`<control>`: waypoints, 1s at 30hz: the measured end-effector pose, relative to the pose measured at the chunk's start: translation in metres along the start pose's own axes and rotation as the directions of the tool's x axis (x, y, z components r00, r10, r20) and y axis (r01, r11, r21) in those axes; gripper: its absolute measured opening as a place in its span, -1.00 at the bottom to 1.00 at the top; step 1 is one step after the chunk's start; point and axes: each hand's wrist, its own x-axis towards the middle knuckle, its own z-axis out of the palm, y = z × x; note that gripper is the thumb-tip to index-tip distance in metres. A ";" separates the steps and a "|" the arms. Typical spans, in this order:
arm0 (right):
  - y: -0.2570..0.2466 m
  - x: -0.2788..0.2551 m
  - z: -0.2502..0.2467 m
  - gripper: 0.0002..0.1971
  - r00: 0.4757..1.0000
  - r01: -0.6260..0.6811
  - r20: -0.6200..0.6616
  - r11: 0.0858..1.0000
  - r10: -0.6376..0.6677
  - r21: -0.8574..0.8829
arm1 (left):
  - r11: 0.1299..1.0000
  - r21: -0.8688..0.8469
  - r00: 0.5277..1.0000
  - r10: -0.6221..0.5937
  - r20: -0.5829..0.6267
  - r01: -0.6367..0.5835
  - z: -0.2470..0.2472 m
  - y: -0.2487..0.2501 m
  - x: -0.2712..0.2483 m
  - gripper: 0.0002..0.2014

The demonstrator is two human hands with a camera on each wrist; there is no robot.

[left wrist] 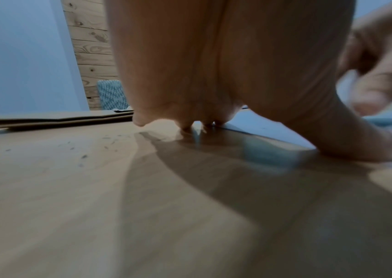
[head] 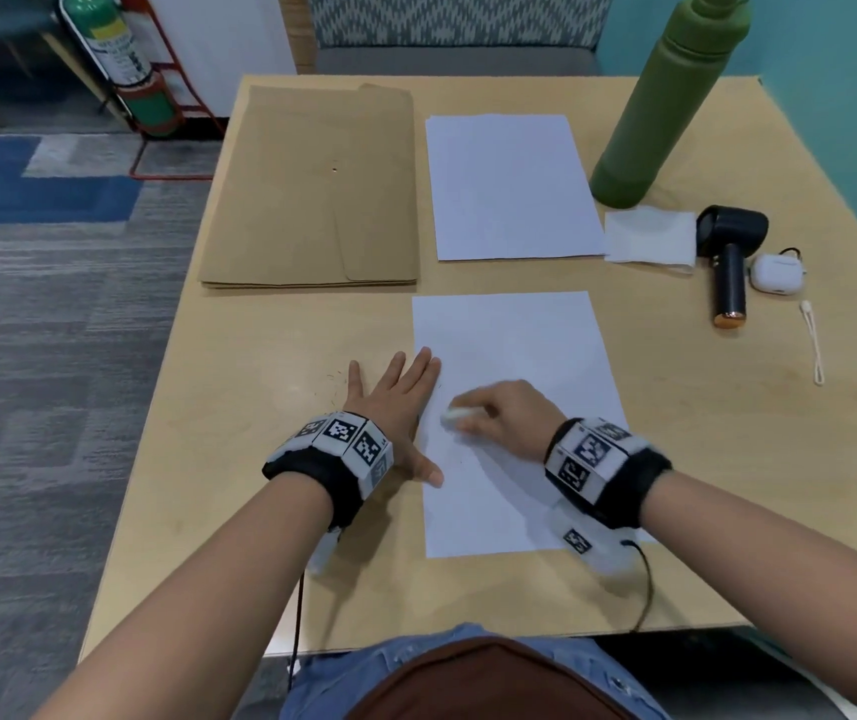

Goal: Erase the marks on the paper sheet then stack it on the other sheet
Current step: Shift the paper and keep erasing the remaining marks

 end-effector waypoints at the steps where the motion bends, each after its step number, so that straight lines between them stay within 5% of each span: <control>1: 0.002 -0.010 0.001 -0.73 0.997 0.029 0.072 0.998 -0.026 -0.051 | 1.000 0.004 1.000 0.000 -0.002 0.000 0.000 0.000 0.000 0.37; 4: 0.007 -0.019 -0.004 -0.66 0.973 0.040 0.232 0.986 -0.001 -0.162 | 1.000 0.009 1.000 -0.002 -0.012 0.002 0.000 0.001 -0.002 0.36; 10: -0.009 0.015 -0.002 -0.81 0.995 -0.053 -0.079 0.998 0.056 0.037 | 1.000 0.010 1.000 -0.013 -0.013 0.013 -0.001 0.002 -0.002 0.35; 12: -0.003 0.004 0.004 -0.79 0.998 -0.036 -0.052 0.999 0.038 0.030 | 1.000 0.019 1.000 -0.014 -0.007 0.015 -0.002 0.002 -0.002 0.36; 16: 0.015 -0.018 -0.005 -0.76 0.980 0.013 0.201 0.998 -0.002 -0.053 | 1.000 0.012 1.000 -0.012 -0.005 0.012 -0.002 0.001 -0.002 0.38; 18: 0.022 -0.020 -0.015 -0.78 0.998 -0.032 0.051 0.990 0.025 0.135 | 1.000 0.014 1.000 -0.008 -0.012 0.009 -0.002 0.002 -0.003 0.38; 20: 0.032 -0.020 -0.023 -0.84 0.959 -0.088 -0.174 0.821 0.223 0.564 | 1.000 0.011 1.000 -0.007 -0.029 0.007 -0.002 0.002 -0.003 0.37; 23: 0.047 -0.023 -0.031 -0.80 0.880 -0.077 -0.157 0.461 0.449 0.884 | 1.000 0.005 0.999 -0.009 -0.034 0.009 -0.006 0.003 -0.005 0.36; 27: 0.052 -0.024 -0.024 -0.70 0.880 -0.063 -0.138 0.399 0.455 0.915 | 1.000 0.006 1.000 -0.030 0.001 0.030 -0.008 0.005 -0.006 0.32; 30: 0.052 -0.024 -0.023 -0.70 0.877 -0.052 -0.154 0.409 0.455 0.911 | 0.998 -0.005 0.998 -0.057 -0.021 0.057 -0.013 0.017 -0.014 0.07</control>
